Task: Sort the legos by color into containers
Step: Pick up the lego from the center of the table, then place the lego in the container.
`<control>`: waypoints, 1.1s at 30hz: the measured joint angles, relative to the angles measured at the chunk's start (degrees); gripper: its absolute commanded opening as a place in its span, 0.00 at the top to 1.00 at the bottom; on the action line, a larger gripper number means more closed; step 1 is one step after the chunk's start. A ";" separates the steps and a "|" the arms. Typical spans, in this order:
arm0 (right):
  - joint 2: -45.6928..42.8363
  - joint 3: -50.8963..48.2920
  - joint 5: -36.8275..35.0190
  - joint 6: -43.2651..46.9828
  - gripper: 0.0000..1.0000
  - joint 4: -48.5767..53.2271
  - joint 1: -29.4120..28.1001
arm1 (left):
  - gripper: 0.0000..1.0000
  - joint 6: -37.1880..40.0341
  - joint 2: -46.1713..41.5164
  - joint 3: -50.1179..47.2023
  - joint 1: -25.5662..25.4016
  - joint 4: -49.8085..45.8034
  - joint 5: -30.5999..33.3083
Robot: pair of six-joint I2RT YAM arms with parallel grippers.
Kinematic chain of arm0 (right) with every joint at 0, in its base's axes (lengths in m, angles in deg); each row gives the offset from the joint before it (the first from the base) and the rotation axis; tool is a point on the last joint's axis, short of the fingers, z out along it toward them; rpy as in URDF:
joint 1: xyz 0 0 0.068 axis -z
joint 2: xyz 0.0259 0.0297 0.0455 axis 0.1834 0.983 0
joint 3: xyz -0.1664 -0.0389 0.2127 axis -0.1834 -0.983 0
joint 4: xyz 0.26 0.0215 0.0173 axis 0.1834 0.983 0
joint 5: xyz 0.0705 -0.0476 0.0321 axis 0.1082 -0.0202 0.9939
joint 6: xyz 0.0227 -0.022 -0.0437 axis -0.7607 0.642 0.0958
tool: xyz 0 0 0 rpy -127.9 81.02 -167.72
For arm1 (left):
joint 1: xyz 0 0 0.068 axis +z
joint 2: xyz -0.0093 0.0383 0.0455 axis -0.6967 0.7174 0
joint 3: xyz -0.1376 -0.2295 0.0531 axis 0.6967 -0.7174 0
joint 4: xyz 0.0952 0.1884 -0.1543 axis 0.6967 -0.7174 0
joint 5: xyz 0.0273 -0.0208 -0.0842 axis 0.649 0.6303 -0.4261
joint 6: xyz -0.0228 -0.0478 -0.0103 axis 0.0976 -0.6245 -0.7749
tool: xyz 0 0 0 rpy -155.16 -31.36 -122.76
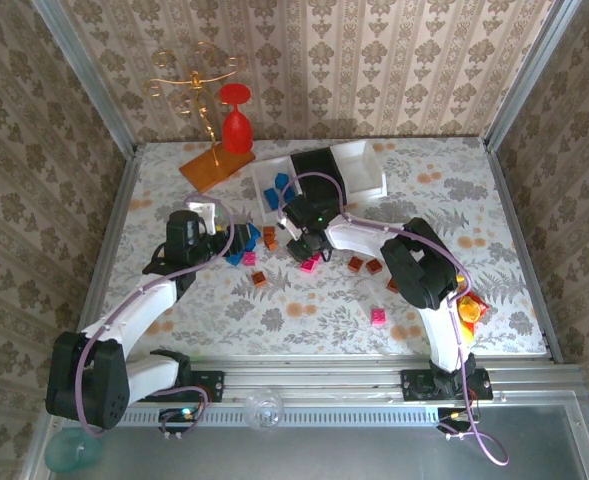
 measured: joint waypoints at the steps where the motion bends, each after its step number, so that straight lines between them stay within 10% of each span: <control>1: -0.94 -0.94 0.85 -0.57 0.68 -0.74 0.26 | 0.22 0.00 0.00 0.00 0.00 0.00 0.00; 13: -14.82 -6.05 13.16 -14.95 0.69 -16.26 15.56 | 0.22 -0.31 -0.09 0.00 -4.61 0.44 0.26; 24: 5.40 18.40 11.45 -25.77 0.63 -18.91 20.04 | 0.22 -0.94 -0.61 0.02 -7.98 0.61 2.43; 33: 16.22 33.22 11.82 -26.93 0.37 -11.04 19.96 | 0.22 -1.22 -1.31 0.04 -10.23 0.33 3.58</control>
